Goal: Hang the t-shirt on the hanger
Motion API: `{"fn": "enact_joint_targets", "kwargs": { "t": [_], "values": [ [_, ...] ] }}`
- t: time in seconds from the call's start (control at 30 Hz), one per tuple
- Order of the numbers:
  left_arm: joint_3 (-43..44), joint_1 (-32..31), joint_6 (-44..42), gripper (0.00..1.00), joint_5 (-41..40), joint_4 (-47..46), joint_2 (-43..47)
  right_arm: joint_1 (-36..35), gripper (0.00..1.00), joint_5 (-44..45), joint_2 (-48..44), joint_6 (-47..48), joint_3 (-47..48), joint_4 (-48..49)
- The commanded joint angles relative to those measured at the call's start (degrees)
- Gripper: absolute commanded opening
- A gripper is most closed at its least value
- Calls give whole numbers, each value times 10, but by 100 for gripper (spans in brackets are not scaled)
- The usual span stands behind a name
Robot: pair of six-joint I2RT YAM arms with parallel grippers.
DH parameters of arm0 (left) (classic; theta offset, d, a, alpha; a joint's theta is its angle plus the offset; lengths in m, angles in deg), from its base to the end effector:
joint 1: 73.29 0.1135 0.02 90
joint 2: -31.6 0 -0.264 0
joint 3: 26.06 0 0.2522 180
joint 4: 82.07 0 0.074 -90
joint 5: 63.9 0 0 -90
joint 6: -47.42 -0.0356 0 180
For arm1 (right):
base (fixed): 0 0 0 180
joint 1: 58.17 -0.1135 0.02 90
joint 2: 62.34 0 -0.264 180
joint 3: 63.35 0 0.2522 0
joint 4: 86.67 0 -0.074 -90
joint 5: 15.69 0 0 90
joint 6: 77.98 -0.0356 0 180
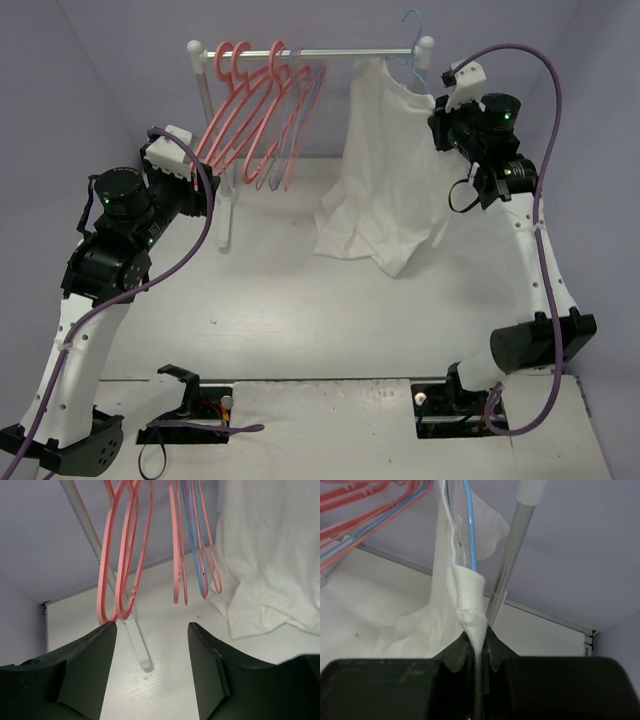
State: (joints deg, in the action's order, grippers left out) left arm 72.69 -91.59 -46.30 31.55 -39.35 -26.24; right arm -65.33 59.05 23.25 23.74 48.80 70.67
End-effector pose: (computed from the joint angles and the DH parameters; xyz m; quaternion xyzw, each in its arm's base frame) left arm 0.1693 -0.0596 0.4987 0.1695 0.6979 -0.1221 0.6851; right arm 0.3296 0.0508 0.4969 -0.2067 0.6515 0.0618 0.7273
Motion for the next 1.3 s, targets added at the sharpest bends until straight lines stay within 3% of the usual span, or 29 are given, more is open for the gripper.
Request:
{"fn": "enact_joint_targets", "kwargs": {
  "t": [0.0, 0.27, 0.43, 0.53, 0.7, 0.77, 0.8, 0.9, 1.07, 1.13, 1.27],
  "values": [
    [17, 1, 13, 54, -9, -14, 13, -2, 0, 20, 38, -20, 49, 97],
    [5, 1, 9, 54, -13, -6, 19, -15, 0, 34, 80, -48, 33, 142],
    [-10, 1, 10, 54, -30, 9, 29, -27, 2, 43, 71, -57, -36, 149],
    [-26, 1, 26, 54, -55, 25, 37, -29, 29, 39, 44, -71, -93, 153],
    [-47, 2, 49, 55, -116, 59, 51, -29, 54, 45, -13, -72, -149, 154],
    [-52, 2, 62, 56, -139, 66, 58, -28, 90, 47, -38, -71, -156, 153],
    [-51, 2, 65, 59, -149, 70, 62, -29, 99, 53, -58, -70, -158, 153],
    [-41, 2, 69, 63, -208, 84, 69, -22, 100, 77, -104, -62, -170, 153],
    [-14, 2, 55, 66, -280, 108, 84, 0, 100, 188, -225, -55, -215, 152],
    [-13, 1, 49, 67, -291, 109, 93, 1, 100, 274, -260, -35, -237, 148],
    [-16, -1, 40, 67, -289, 108, 108, 2, 100, 329, -354, -37, -312, 148]
  ]
}}
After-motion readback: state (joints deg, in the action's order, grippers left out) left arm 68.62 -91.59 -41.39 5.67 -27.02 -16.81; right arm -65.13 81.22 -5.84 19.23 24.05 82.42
